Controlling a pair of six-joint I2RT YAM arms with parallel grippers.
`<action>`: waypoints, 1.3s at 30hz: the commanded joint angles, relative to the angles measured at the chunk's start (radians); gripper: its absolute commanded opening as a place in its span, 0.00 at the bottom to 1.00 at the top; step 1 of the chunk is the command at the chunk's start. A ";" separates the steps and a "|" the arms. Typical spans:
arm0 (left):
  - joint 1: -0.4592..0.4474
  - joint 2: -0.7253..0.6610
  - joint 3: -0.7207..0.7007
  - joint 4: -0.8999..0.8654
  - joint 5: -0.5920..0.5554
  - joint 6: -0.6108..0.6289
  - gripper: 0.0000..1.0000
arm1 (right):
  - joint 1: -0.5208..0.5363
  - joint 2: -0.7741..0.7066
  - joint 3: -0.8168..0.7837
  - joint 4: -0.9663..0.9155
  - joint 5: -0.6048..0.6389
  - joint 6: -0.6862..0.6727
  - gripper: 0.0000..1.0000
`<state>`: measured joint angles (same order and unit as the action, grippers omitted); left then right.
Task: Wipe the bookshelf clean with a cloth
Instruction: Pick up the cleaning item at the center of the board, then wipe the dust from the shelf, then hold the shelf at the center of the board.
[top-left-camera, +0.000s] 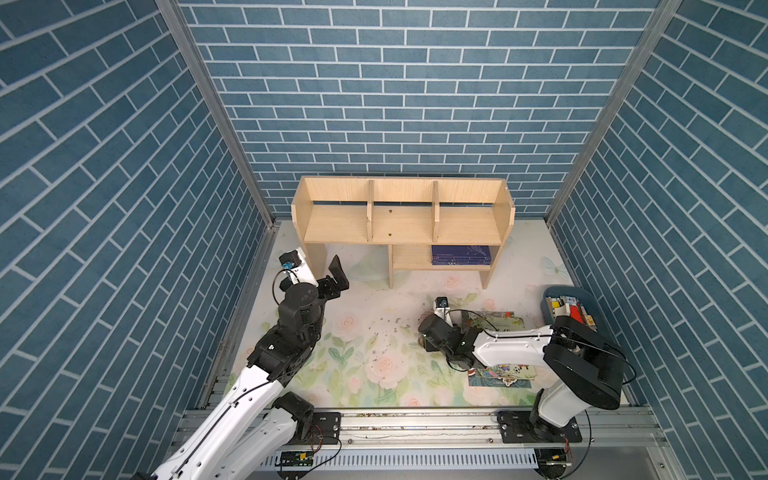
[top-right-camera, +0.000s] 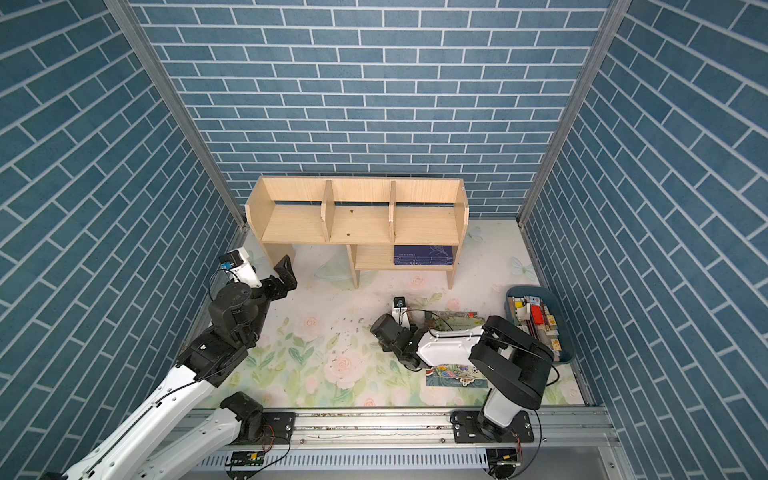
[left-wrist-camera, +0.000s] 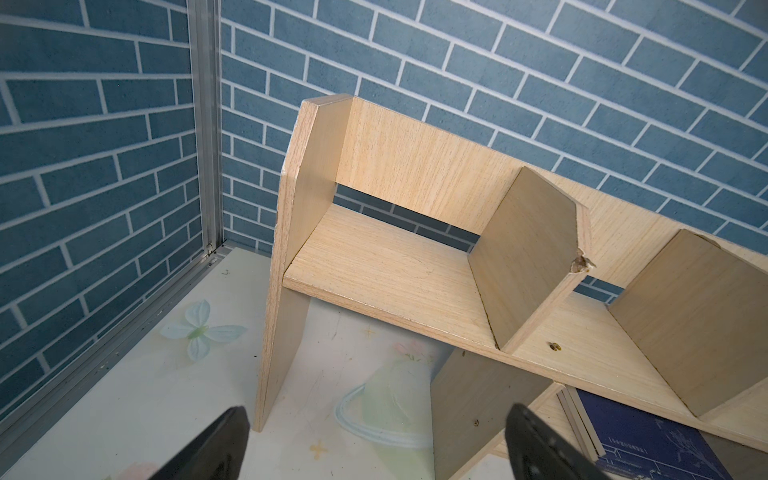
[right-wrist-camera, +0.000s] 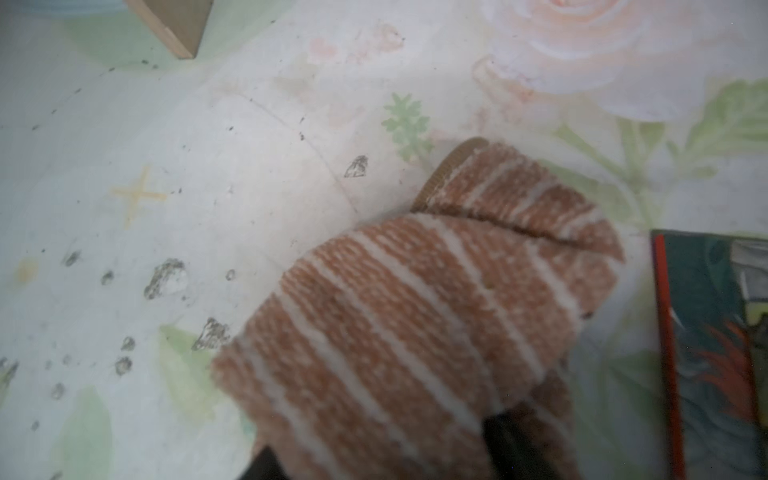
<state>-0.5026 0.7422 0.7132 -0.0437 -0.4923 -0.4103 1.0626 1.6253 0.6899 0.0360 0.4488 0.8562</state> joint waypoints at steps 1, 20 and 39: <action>-0.004 0.015 0.058 -0.022 -0.038 -0.008 1.00 | -0.003 0.004 0.008 -0.065 -0.006 0.035 0.08; 0.379 0.458 0.473 0.018 0.204 -0.021 1.00 | -0.004 -0.067 0.553 0.040 0.081 -0.403 0.00; 0.465 0.515 0.199 0.398 0.464 0.005 0.74 | -0.054 0.164 0.519 0.122 -0.041 -0.348 0.00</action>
<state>-0.0414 1.2587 0.9226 0.2832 -0.0673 -0.4244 1.0241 1.8420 1.1812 0.1337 0.3965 0.5117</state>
